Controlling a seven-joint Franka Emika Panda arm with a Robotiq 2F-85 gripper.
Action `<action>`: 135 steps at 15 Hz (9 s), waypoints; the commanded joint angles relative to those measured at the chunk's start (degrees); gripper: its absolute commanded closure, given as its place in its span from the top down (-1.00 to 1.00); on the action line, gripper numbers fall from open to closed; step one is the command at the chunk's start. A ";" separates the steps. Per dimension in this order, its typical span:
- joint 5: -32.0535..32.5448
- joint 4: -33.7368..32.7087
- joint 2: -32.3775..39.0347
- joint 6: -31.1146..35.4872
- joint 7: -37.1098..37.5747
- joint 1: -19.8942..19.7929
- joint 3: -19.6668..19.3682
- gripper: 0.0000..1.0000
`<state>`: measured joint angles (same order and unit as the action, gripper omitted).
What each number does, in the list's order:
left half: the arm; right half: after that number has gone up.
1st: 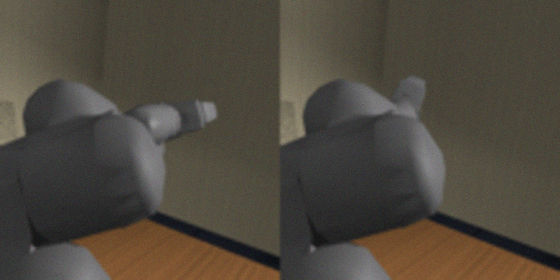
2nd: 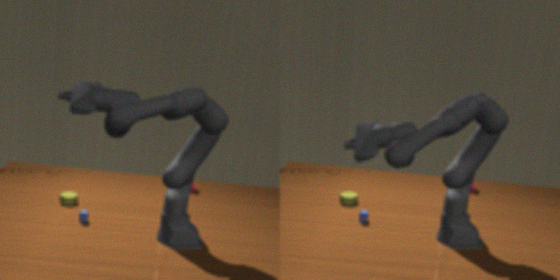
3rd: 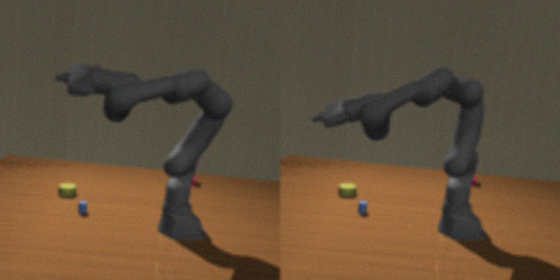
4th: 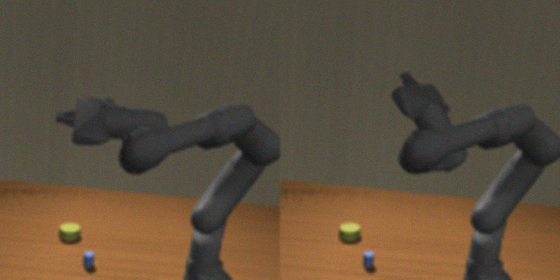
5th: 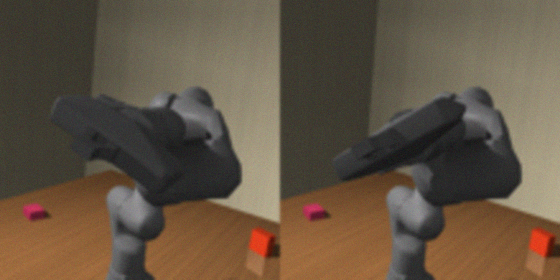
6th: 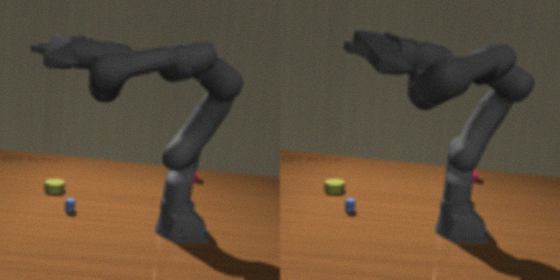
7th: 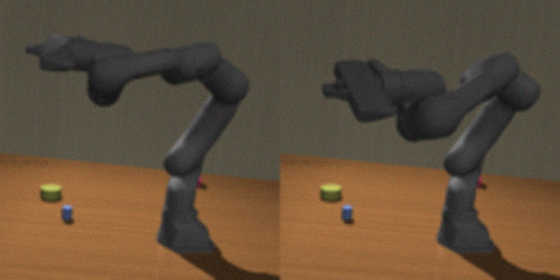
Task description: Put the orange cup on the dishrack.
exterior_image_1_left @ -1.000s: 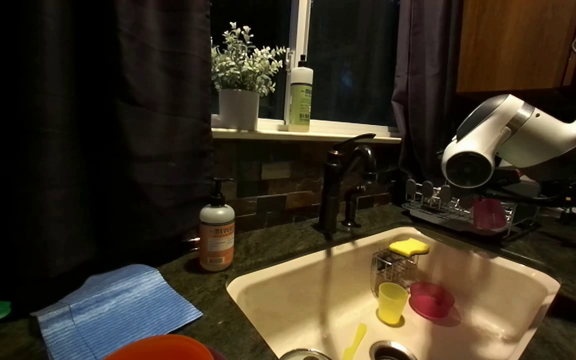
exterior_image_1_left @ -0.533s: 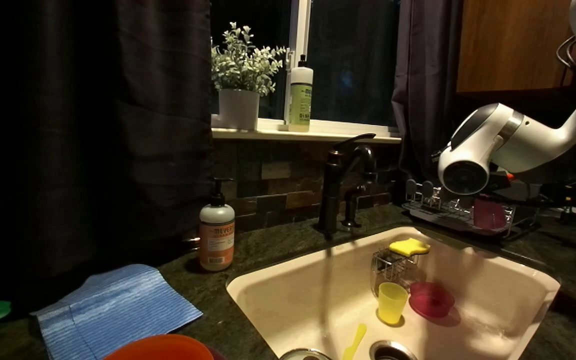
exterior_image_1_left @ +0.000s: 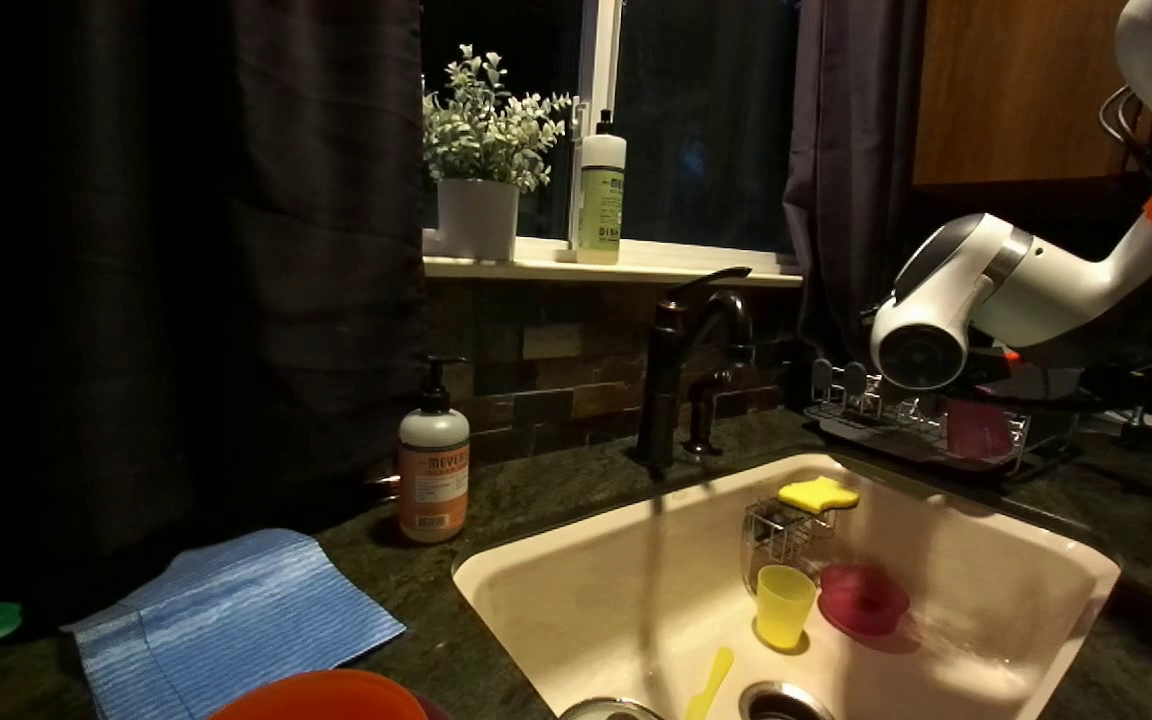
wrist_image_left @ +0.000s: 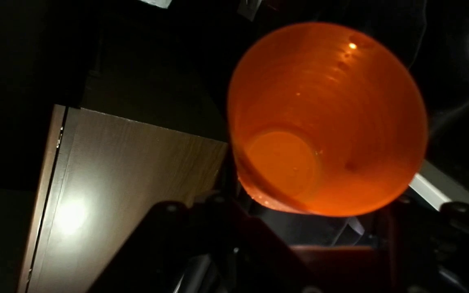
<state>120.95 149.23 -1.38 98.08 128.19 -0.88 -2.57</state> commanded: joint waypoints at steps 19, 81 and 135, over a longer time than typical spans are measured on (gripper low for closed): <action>1.90 -4.39 5.66 3.85 2.39 -2.45 -0.51 -0.16; -0.05 -9.03 14.50 1.61 5.55 -3.34 1.93 -0.16; -53.76 -0.26 -26.28 45.41 -50.28 -7.44 -11.90 1.00</action>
<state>71.03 146.32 -24.96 140.42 80.63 -7.09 -14.24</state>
